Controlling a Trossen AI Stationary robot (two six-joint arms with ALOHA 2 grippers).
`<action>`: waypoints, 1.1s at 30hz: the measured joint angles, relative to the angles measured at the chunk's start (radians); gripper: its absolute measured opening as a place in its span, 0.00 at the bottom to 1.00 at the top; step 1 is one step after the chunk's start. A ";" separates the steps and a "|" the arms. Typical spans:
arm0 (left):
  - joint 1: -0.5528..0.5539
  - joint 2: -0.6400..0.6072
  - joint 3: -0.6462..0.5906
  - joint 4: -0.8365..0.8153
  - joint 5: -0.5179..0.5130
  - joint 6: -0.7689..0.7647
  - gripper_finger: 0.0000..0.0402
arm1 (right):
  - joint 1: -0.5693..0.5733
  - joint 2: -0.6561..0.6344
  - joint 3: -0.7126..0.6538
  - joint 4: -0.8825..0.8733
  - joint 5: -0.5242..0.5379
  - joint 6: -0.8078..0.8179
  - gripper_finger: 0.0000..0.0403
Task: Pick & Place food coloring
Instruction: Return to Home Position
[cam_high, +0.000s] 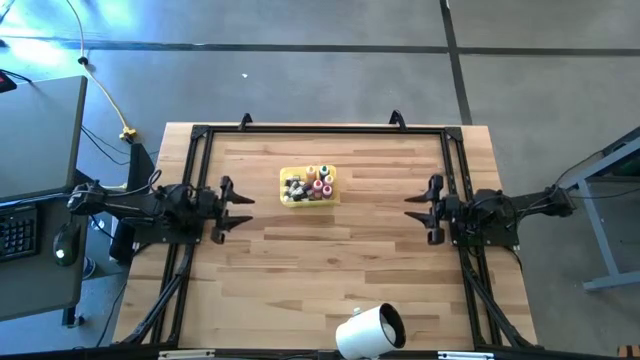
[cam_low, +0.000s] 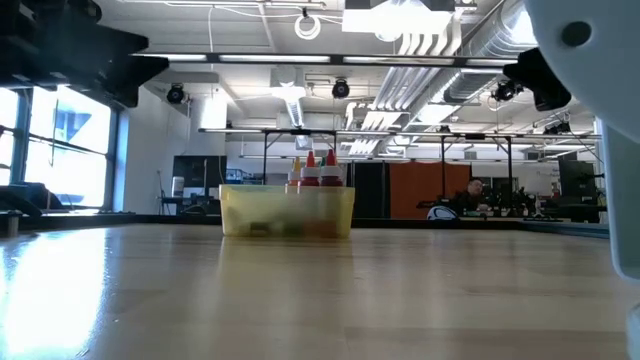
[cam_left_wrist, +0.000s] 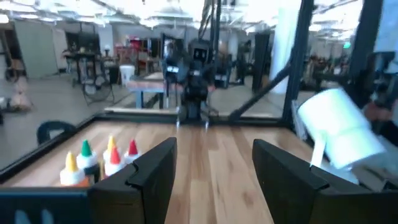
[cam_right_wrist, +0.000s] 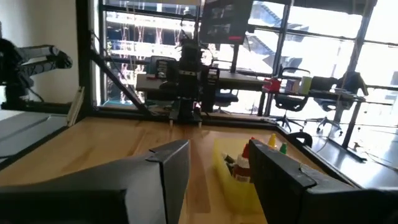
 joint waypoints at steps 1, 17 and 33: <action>0.000 0.000 0.000 -0.004 -0.004 -0.001 0.52 | 0.000 0.000 0.000 0.002 0.012 0.002 0.39; 0.000 0.016 0.001 -0.231 0.074 -0.004 0.52 | 0.000 0.000 0.000 0.000 0.036 0.064 0.39; 0.000 0.016 0.001 -0.234 0.071 -0.002 0.52 | 0.000 0.000 0.000 -0.007 0.036 0.064 0.39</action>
